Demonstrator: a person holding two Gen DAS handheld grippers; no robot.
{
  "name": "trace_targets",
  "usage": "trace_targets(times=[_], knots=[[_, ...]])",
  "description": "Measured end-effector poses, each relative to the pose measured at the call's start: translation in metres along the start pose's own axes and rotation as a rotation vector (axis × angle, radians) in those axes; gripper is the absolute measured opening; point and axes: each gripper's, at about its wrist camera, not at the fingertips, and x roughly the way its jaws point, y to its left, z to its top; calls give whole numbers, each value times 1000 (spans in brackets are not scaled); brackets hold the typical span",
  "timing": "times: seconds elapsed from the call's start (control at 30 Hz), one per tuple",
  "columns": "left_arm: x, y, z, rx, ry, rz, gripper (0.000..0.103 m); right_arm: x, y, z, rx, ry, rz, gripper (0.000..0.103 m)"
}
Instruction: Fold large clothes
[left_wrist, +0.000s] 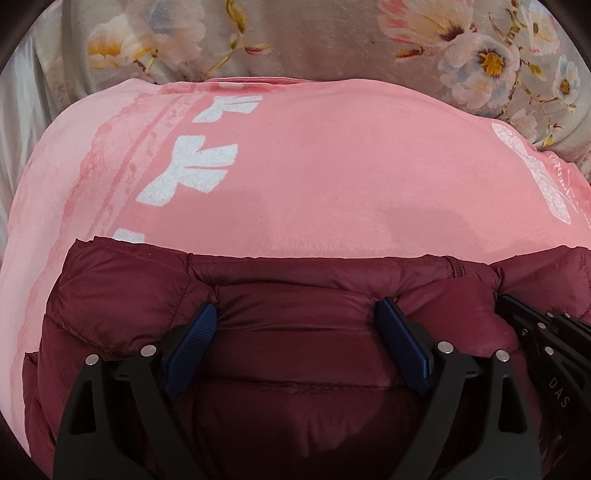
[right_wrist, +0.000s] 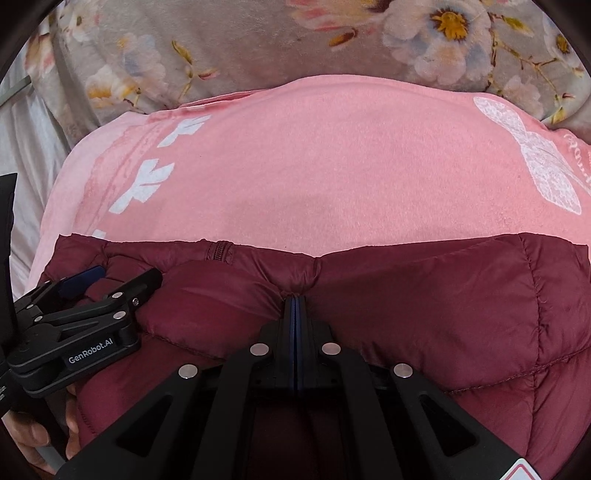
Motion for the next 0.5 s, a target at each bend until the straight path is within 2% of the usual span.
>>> trace_targets(times=[0.5], knots=[[2, -4, -1, 15, -4, 26, 88, 2, -3, -1, 21, -7, 26, 0]])
